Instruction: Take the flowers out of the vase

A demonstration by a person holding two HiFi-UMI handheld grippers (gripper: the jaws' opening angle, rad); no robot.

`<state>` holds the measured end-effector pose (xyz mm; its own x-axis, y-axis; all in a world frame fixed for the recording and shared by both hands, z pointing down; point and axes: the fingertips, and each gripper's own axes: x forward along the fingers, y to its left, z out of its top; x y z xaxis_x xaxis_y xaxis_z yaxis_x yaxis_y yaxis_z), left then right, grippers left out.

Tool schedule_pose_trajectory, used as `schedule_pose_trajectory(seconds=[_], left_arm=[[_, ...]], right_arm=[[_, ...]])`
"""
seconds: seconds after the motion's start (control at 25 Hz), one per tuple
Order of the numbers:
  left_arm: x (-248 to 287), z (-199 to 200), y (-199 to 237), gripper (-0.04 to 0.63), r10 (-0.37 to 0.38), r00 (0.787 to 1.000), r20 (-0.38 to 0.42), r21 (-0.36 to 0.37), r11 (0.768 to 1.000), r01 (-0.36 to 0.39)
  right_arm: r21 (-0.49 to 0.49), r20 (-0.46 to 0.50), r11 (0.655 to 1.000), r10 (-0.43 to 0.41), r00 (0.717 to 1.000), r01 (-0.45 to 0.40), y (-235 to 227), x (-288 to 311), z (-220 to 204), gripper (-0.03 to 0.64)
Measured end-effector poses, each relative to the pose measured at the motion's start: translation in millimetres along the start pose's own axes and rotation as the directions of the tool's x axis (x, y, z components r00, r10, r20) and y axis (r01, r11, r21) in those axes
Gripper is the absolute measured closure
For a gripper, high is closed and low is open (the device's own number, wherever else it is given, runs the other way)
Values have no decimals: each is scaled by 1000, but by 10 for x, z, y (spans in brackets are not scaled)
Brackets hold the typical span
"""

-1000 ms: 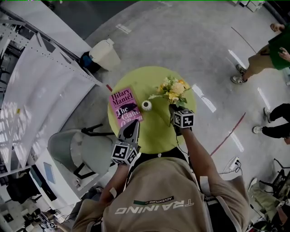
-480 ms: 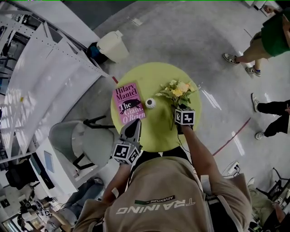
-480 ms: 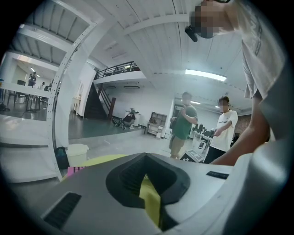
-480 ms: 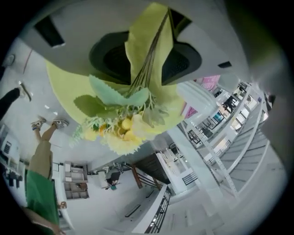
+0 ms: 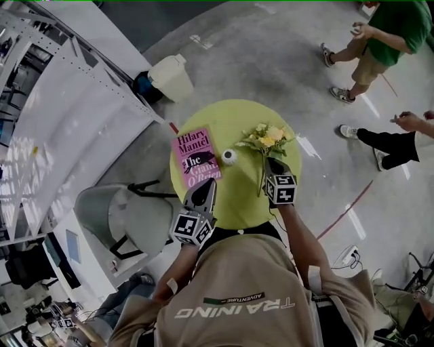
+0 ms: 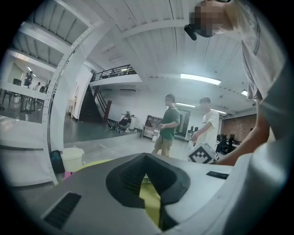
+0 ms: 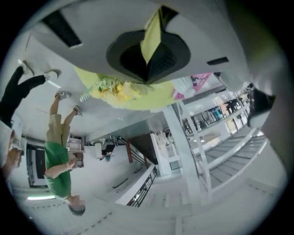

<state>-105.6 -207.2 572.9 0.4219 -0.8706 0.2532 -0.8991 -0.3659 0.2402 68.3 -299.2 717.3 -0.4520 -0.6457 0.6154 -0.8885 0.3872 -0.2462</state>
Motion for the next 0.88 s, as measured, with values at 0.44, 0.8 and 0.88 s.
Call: schedule_pose_trajectory(seconds=[0.44,0.8,0.88], left_arm=[[-166,264,100,594,-71,995,69,33,997,69],[-362,747,14,594,-96,984,150,128,989,77],[-411,794,13,594,-95,982,162,141,987,73]], right_arm=[[-71,222,929,368,903,-362,1143,-882,856,614],[-301,283,879,452,846,-370,1800,-1387,1189,615],[-319,289,875,455,842,-363,1868,-1438,1201,615]])
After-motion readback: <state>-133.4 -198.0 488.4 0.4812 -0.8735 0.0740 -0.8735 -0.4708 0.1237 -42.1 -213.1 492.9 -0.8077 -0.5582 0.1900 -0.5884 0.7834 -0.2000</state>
